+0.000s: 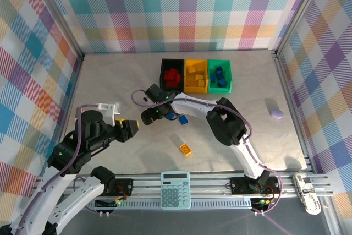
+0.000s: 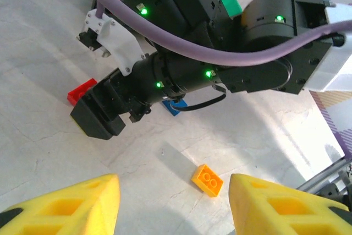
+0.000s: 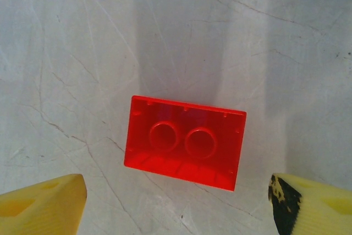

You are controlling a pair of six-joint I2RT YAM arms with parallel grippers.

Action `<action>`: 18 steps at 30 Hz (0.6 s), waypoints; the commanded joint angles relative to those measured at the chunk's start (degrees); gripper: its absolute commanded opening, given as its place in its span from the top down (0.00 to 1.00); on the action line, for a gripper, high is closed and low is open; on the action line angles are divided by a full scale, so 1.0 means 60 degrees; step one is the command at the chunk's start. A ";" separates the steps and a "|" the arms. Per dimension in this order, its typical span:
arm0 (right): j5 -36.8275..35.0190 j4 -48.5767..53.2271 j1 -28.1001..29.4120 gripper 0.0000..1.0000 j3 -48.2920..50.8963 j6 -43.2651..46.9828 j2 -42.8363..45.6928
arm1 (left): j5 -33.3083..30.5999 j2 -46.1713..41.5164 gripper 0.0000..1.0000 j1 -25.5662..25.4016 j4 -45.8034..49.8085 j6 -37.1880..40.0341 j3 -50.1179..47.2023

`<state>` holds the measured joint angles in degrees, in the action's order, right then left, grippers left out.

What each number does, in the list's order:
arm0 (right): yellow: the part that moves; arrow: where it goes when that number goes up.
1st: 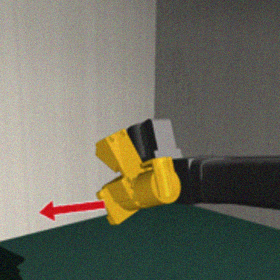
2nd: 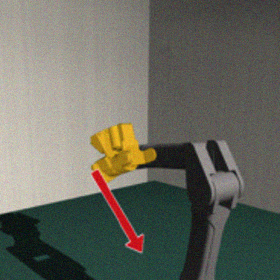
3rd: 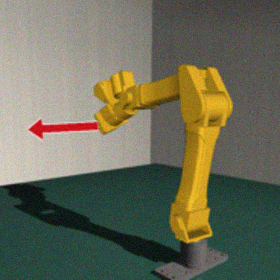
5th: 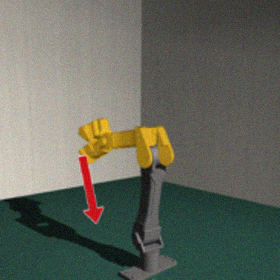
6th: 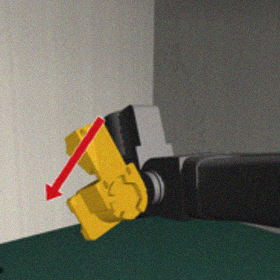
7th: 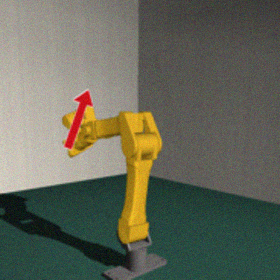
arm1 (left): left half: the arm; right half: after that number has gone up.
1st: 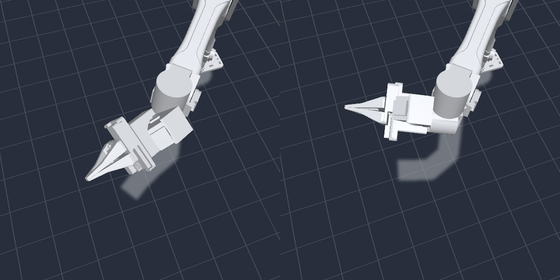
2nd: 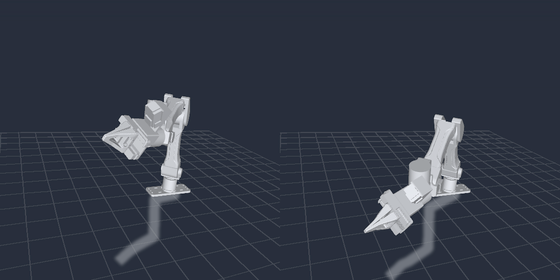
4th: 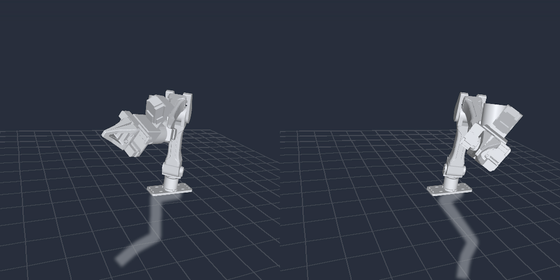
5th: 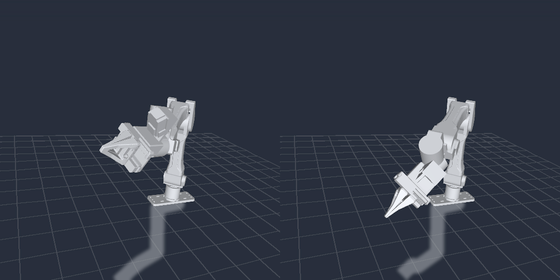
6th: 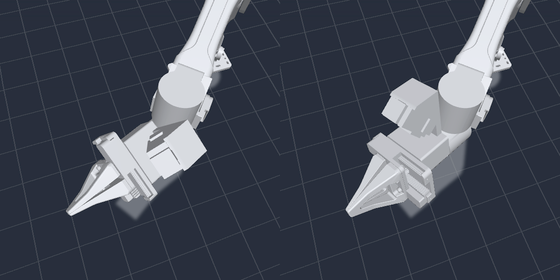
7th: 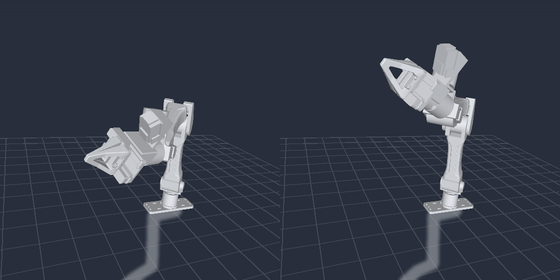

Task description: Sort the legos into containers by color

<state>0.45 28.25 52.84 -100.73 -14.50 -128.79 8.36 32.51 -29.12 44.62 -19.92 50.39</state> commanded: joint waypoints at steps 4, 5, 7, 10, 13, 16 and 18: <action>0.0022 0.0351 0.0112 0.16 -0.0732 0.0103 -0.0524 | 0.0480 -0.0004 0.45 -0.0101 0.0097 0.0186 -0.0005; -0.0012 0.0407 0.0125 0.17 -0.0828 0.0103 -0.0584 | 0.0547 -0.0013 0.45 -0.0111 0.0066 0.0198 -0.0005; -0.0100 0.0583 0.0127 0.20 -0.1078 0.0088 -0.0749 | 0.0520 -0.0013 0.45 -0.0141 0.0099 0.0200 0.0020; -0.0273 0.0831 0.0144 0.23 -0.1420 0.0088 -0.0984 | 0.0498 0.0001 0.45 -0.0184 0.0107 0.0204 0.0001; -0.0403 0.1027 0.0144 0.28 -0.1716 0.0088 -0.1196 | 0.0429 0.0031 0.45 -0.0229 0.0122 0.0199 0.0013; -0.0677 0.1316 0.0147 0.34 -0.2035 0.0110 -0.1403 | 0.0412 0.0031 0.45 -0.0273 0.0144 0.0200 0.0023; -0.0790 0.1425 0.0144 0.41 -0.2186 0.0189 -0.1484 | 0.0394 0.0031 0.45 -0.0288 0.0151 0.0200 0.0024</action>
<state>-2.46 33.69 53.28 -111.70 -13.93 -135.94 10.04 32.53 -29.98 45.12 -19.68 50.39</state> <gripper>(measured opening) 0.610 0.550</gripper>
